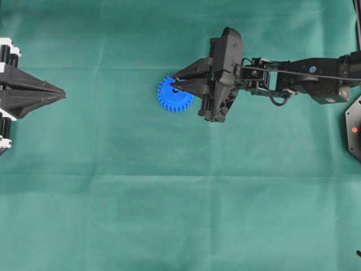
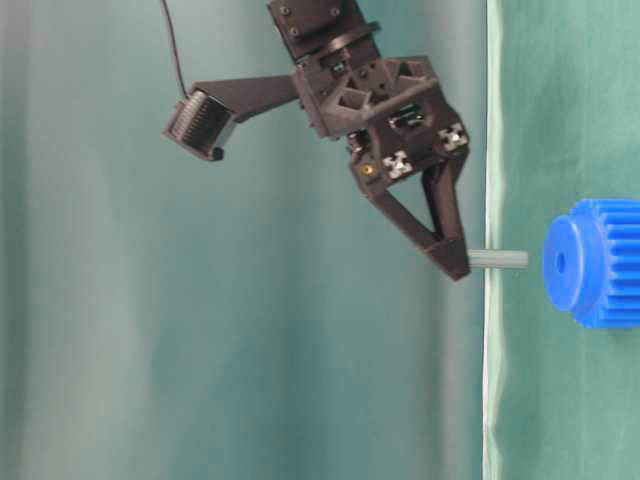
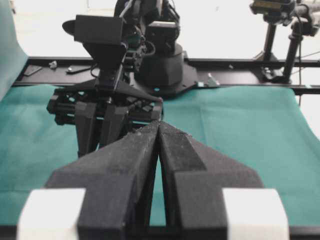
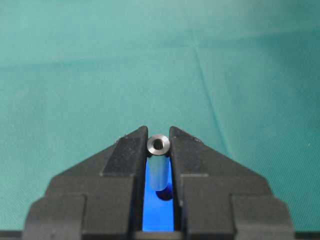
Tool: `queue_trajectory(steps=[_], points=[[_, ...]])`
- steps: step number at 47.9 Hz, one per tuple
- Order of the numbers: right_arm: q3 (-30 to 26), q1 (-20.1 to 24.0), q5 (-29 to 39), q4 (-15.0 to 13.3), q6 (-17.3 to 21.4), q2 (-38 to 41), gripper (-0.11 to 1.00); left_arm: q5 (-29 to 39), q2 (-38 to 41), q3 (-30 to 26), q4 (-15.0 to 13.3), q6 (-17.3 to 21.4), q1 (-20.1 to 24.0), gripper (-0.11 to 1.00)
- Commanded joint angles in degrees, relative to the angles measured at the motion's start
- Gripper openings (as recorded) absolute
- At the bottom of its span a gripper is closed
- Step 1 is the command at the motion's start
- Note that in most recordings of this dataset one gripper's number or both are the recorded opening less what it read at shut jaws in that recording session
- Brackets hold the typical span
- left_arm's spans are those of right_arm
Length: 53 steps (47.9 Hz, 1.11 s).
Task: Insert the shaft placed at a random location into the center hole of the medium gear at another random location.
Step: 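Lower the shaft into the gear's center hole with the right gripper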
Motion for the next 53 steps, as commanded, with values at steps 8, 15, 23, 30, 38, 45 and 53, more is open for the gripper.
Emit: queue_trajectory(steps=[8, 15, 23, 30, 38, 45, 53], points=[[-1.93, 0.18, -0.44, 0.0, -0.79, 1.85, 0.13, -0.44, 0.35, -1.05, 0.18, -0.09, 0.0, 0.0], [-1.93, 0.09, -0.88, 0.0, -0.79, 2.81, 0.13, -0.44, 0.35, -1.05, 0.18, -0.09, 0.0, 0.0], [-1.93, 0.09, -0.88, 0.0, -0.79, 2.99, 0.13, -0.44, 0.44, -1.05, 0.18, -0.09, 0.0, 0.0], [-2.02, 0.18, -1.14, 0.0, -0.79, 2.9, 0.13, -0.44, 0.35, -1.05, 0.18, -0.09, 0.0, 0.0], [-2.29, 0.09, -0.97, 0.0, -0.97, 2.11, 0.13, -0.35, 0.35, -1.05, 0.18, -0.09, 0.0, 0.0], [-2.37, -0.09, -0.79, -0.18, -1.41, 0.79, 0.13, -0.35, 0.35, -1.05, 0.09, -0.09, 0.0, 0.0], [-2.46, -0.26, -0.79, -0.26, -2.72, 0.09, 0.13, -0.35, 0.44, -1.05, 0.18, -0.09, 0.0, 0.0]])
